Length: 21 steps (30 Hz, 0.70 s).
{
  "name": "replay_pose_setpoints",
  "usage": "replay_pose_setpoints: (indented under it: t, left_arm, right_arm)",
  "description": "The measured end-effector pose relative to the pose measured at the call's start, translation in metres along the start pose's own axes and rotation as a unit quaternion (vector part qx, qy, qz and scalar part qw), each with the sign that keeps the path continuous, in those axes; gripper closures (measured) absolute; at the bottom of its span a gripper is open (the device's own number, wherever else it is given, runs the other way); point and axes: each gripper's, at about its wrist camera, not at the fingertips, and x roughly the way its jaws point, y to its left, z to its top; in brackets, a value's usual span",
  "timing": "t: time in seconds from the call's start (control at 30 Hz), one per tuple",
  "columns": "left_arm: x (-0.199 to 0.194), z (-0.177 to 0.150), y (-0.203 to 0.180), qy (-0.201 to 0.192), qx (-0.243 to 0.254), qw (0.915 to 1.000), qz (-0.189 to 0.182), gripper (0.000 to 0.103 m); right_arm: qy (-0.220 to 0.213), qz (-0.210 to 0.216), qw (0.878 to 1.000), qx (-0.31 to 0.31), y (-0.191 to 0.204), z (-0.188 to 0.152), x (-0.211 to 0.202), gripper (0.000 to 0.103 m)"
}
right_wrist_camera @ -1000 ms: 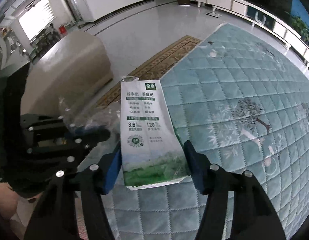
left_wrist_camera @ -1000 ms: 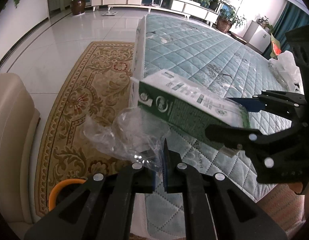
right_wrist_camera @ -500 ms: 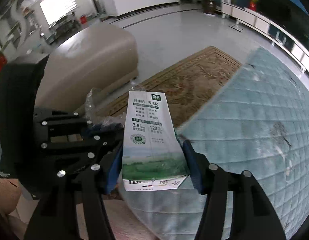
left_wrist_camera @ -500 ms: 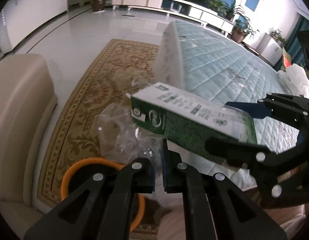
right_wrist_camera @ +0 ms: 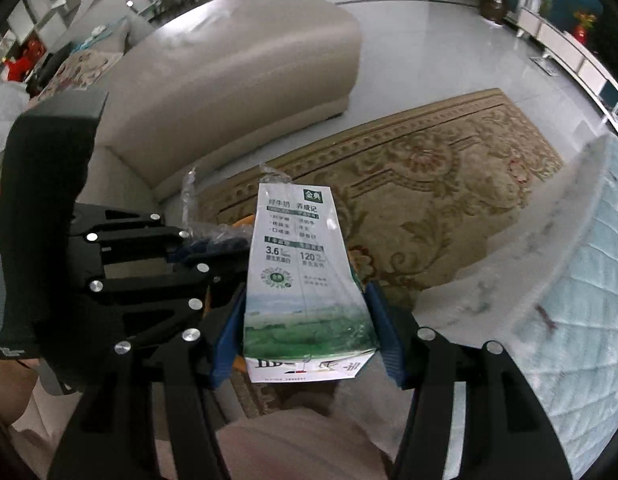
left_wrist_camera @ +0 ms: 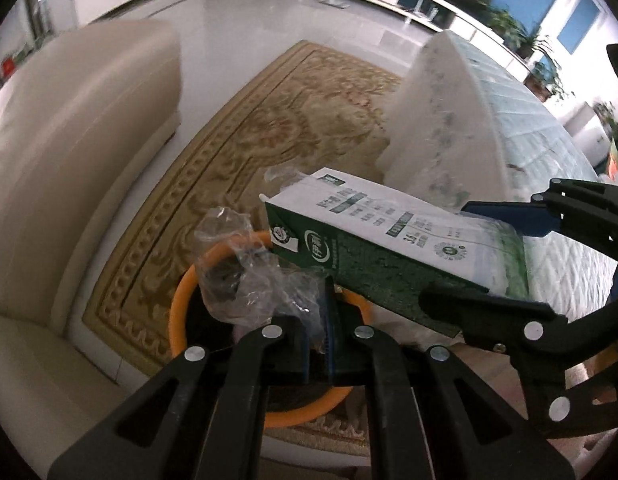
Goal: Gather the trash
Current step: 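Carry the clear plastic and milk carton with both tools over the bin, then open both tools to drop the plastic and carton into the bin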
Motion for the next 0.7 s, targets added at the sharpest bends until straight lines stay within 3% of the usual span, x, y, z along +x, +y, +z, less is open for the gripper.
replay_pose_setpoints:
  t: [0.27,0.33,0.43,0.5,0.53,0.6,0.7]
  left_arm:
    - [0.018,-0.014,0.041,0.02,-0.032,0.999,0.022,0.094]
    - [0.021,-0.017,0.046,0.026,-0.036,0.9986,0.028,0.089]
    - [0.024,-0.017,0.051,0.026,-0.04,0.9977,0.048,0.06]
    - [0.023,-0.017,0.056,0.019,-0.047,0.9965,0.065,0.041]
    - [0.023,-0.016,0.059,0.018,-0.054,0.9961,0.067,0.038]
    - [0.023,-0.016,0.065,0.021,-0.063,0.9957,0.064,0.022]
    - [0.021,-0.015,0.068,0.017,-0.067,0.9957,0.062,0.018]
  right_arm:
    - [0.034,0.004,0.999,-0.012,0.025,0.009,0.034,0.044]
    - [0.046,0.005,0.999,-0.008,0.025,0.01,0.043,0.044]
    - [0.056,0.004,0.998,0.0,0.021,0.012,0.051,0.042]
    - [0.054,-0.001,0.998,0.011,0.019,0.013,0.05,0.033]
    - [0.053,-0.004,0.998,0.016,0.017,0.013,0.049,0.027]
    - [0.053,-0.001,0.998,0.021,0.014,0.013,0.048,0.025]
    - [0.056,0.008,0.998,0.025,0.013,0.011,0.047,0.025]
